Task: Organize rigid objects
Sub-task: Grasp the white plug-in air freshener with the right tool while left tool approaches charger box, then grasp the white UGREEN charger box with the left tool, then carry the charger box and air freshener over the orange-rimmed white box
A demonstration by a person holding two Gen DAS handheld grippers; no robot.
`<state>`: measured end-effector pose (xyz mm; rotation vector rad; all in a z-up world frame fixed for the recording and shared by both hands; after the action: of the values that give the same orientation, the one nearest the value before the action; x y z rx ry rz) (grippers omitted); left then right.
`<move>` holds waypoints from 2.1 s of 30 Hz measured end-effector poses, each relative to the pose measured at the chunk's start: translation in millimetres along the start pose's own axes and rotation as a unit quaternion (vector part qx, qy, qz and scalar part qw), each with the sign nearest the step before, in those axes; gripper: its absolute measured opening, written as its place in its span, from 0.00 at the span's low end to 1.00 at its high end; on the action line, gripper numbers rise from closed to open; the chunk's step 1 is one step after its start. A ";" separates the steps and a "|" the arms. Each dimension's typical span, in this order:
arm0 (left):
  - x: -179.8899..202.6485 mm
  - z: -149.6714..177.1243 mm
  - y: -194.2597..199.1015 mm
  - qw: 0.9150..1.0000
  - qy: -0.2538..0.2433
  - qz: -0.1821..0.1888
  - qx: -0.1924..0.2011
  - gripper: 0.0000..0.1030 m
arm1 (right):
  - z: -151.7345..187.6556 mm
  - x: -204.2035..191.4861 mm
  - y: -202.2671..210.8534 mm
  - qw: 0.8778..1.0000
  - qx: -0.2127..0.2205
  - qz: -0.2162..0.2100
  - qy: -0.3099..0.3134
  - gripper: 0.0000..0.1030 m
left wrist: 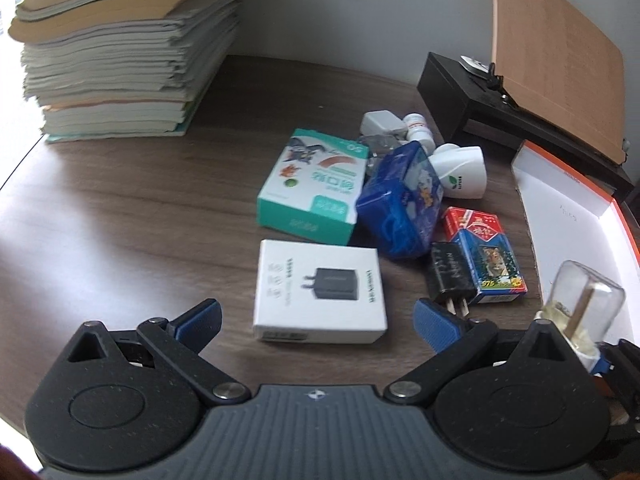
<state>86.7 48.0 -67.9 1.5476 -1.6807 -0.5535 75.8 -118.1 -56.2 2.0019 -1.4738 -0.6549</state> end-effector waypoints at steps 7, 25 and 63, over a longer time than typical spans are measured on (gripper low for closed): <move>10.3 -0.6 -14.8 1.000 -0.020 -0.008 -0.013 1.00 | -1.9 16.6 7.9 0.999 0.003 0.024 -0.022 0.98; 11.4 -1.3 -43.2 0.997 -0.057 -0.058 -0.015 0.89 | -6.0 21.7 10.4 0.999 0.006 0.034 -0.030 0.98; 119.6 -24.6 15.8 0.990 -0.108 0.078 0.040 0.76 | -33.9 95.8 72.8 0.986 0.044 0.121 -0.103 0.98</move>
<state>99.8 -60.8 -11.8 1.4378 -1.9906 -0.5956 75.2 -222.1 13.2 1.8219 -1.8633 -0.7195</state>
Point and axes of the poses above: each gripper's, at about its wrist camera, not at the fingertips, and y roughly against the way its jaws point, x to its right, z to its underside, the point moved 3 cm from there along -y, roughly the way its jaws point, and after that the axes turned 9 degrees about z, right-handed, at the moved point
